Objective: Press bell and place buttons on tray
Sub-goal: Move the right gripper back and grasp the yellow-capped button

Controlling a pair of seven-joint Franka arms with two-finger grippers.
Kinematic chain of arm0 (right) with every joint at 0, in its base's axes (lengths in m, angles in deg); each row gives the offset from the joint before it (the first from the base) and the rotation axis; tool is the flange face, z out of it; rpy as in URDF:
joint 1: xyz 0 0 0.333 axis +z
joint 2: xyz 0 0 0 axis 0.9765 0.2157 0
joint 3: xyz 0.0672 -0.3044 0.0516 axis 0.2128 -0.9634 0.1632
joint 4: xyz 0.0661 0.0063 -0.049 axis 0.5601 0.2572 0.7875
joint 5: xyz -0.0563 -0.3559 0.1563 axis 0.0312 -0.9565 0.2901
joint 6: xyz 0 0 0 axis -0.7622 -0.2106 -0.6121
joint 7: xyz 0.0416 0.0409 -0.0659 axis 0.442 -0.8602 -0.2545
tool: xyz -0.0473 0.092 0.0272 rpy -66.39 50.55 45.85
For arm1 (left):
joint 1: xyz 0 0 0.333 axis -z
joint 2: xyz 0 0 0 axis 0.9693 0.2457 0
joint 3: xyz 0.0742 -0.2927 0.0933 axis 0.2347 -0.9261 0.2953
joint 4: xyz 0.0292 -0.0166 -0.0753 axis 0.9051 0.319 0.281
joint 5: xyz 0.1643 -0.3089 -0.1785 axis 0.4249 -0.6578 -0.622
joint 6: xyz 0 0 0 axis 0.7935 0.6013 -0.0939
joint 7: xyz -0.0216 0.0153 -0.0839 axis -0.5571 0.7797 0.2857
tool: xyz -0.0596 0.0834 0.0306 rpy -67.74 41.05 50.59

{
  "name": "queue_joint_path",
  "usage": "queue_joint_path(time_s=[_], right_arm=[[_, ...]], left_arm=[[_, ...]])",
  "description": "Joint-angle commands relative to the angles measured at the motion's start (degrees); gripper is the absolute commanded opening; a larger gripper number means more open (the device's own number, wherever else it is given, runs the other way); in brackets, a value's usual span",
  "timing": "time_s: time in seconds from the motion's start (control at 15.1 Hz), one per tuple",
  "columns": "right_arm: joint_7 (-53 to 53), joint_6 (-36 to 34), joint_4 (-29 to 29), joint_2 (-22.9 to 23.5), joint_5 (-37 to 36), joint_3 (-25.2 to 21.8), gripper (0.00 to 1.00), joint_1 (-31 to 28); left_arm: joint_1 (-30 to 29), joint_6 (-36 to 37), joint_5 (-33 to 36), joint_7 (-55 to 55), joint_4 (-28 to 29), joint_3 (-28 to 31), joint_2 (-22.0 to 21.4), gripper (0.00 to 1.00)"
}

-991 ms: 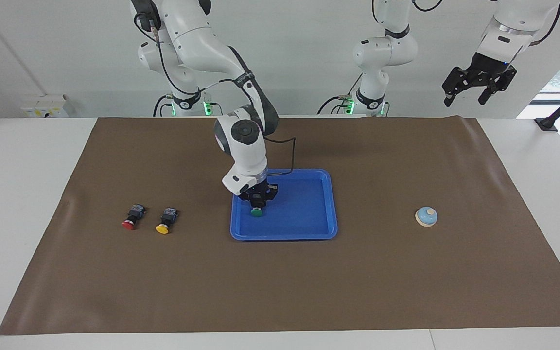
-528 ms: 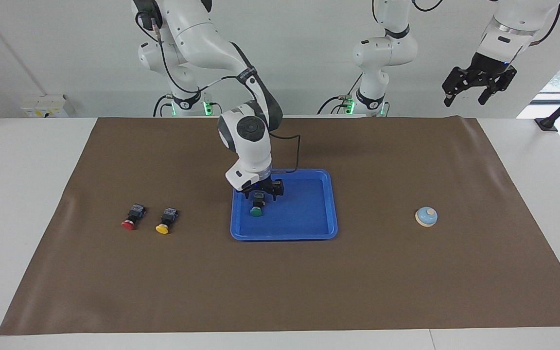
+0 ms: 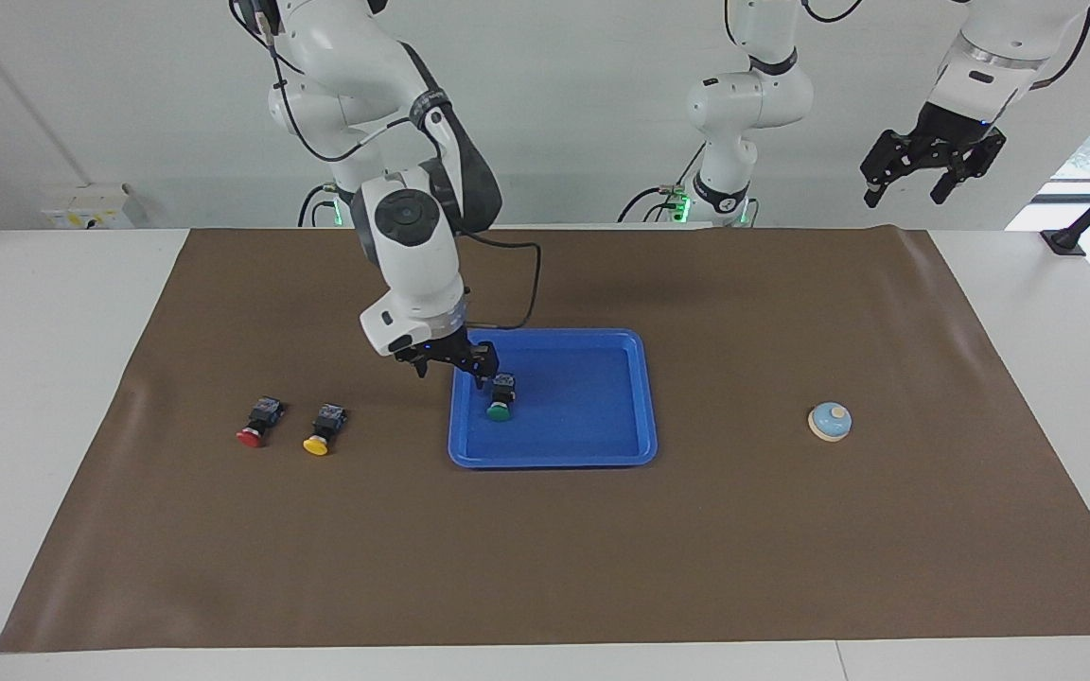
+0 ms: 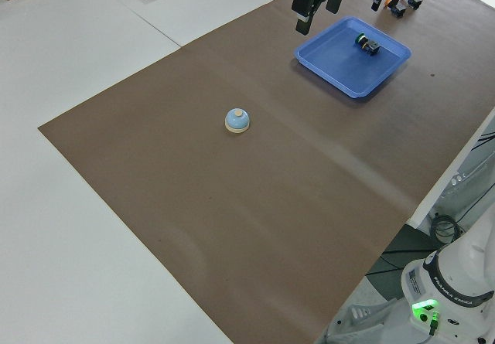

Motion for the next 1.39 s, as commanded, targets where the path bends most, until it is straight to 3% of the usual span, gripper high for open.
queue_joint_path(time_s=[0.0,0.2,0.53,0.73,1.32], right_arm=[[5.28,-0.63,0.31,0.04,-0.71,0.37,1.00,-4.84],[11.00,-0.55,3.02,-0.83,-0.71,0.37,1.00,-10.21],[12.51,5.23,9.26,-2.24,-0.71,0.37,1.00,-15.66],[12.51,11.92,14.72,-3.04,-0.71,0.37,1.00,-16.11],[11.46,18.43,15.43,-0.40,-0.80,0.28,0.98,-16.29]], left_arm=[[0.07,0.83,-0.39,0.31,-0.06,0.16,-0.56,1.00],[0.07,0.83,-0.39,0.31,-0.06,0.16,-0.56,1.00],[0.07,0.83,-0.39,0.31,-0.06,0.16,-0.56,1.00],[0.07,0.83,-0.39,0.31,-0.06,0.16,-0.56,1.00],[0.07,0.74,-0.39,0.31,-0.06,0.16,-0.56,1.00]])
